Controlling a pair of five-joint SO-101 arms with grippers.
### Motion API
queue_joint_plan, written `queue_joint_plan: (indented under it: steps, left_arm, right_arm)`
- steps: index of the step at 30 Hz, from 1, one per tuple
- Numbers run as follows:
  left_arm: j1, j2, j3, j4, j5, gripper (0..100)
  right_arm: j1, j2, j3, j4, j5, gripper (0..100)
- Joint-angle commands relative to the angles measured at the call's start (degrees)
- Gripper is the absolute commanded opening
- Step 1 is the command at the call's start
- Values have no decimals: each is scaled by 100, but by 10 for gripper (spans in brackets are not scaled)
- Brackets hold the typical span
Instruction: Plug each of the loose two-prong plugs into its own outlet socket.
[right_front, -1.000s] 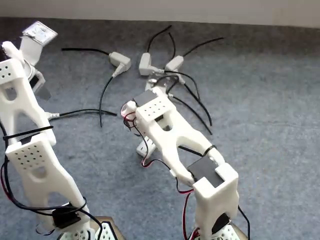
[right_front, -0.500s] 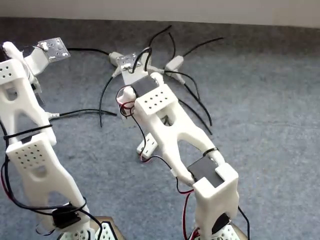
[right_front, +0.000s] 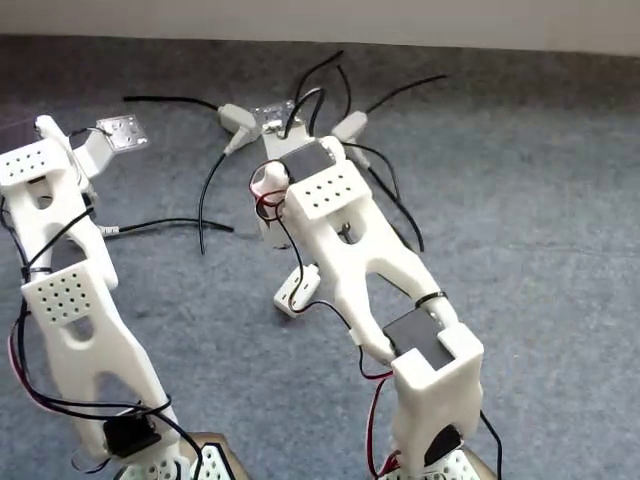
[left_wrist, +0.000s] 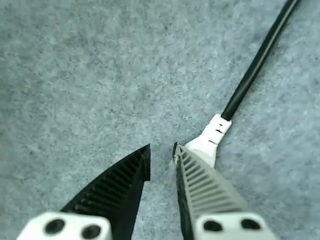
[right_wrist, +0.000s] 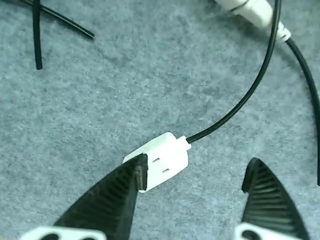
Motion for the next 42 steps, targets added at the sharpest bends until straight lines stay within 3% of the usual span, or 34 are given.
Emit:
queue_joint_plan:
  steps: [1, 6, 11, 19, 23, 33, 36, 39, 42]
  left_arm:
    - [-154, -66, -40, -44, -3807, 85]
    - [-119, -180, -154, 782, -3754, 108]
    - [-171, -347, 338, 791, -3147, 207]
    - [-224, -646, 426, 800, -3095, 207]
    - [-233, -1508, 602, 809, -2338, 207]
    - [-215, -4400, 4180, 791, -598, 188]
    - [-215, -4901, 4998, 246, 431, 157]
    - [-295, -4936, 5666, -879, 1653, 155]
    - [-356, -4804, 6299, -1749, 1407, 155]
  right_arm:
    - [92, -330, -259, 48, 70, 296]
    - [92, -330, -268, 31, 79, 296]
    - [101, -330, -268, 48, 79, 296]
    - [347, -321, -259, 48, 79, 296]
    - [409, -321, -259, 48, 79, 296]
    - [409, -321, -251, 154, 88, 296]
    - [409, -321, -251, 295, 88, 296]
    - [409, -321, -251, 418, 88, 296]
    - [409, -321, -251, 505, 88, 296]
